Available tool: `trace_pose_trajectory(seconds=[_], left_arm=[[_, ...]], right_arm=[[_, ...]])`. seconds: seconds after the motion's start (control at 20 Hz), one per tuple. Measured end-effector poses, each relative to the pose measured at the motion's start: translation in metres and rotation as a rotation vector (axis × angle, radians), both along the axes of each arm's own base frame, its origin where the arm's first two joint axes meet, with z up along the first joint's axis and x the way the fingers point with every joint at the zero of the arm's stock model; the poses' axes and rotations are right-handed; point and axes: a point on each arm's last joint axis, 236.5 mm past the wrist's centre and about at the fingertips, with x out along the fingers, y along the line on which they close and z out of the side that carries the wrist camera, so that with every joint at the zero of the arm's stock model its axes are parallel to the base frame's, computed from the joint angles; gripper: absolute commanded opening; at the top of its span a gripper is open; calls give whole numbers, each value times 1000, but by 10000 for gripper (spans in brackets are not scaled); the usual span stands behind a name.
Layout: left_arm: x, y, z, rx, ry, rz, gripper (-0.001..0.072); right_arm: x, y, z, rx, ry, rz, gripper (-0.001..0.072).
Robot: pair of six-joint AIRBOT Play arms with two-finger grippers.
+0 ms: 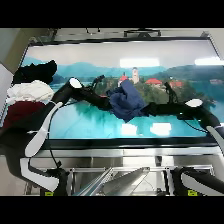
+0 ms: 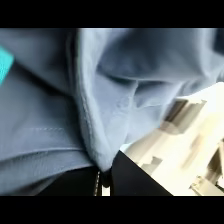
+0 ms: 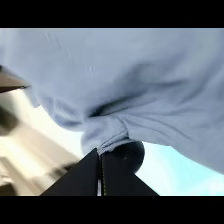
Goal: Fold the shirts.
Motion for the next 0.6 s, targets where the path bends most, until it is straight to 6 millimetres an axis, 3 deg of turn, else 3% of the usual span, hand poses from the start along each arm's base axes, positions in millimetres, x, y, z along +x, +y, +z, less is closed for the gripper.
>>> trace_pose_trajectory(seconds=[0.25,0.45,0.6], left_arm=[[-1,13,104,-129,-156,28,6],[-21,21,189,-252,-296,32,25],[-38,25,227,-293,-378,21,25]], right_arm=[[1,-16,126,131,-292,-24,21],[-19,-18,220,201,-532,-31,22],[-34,-15,258,224,-638,-18,21]])
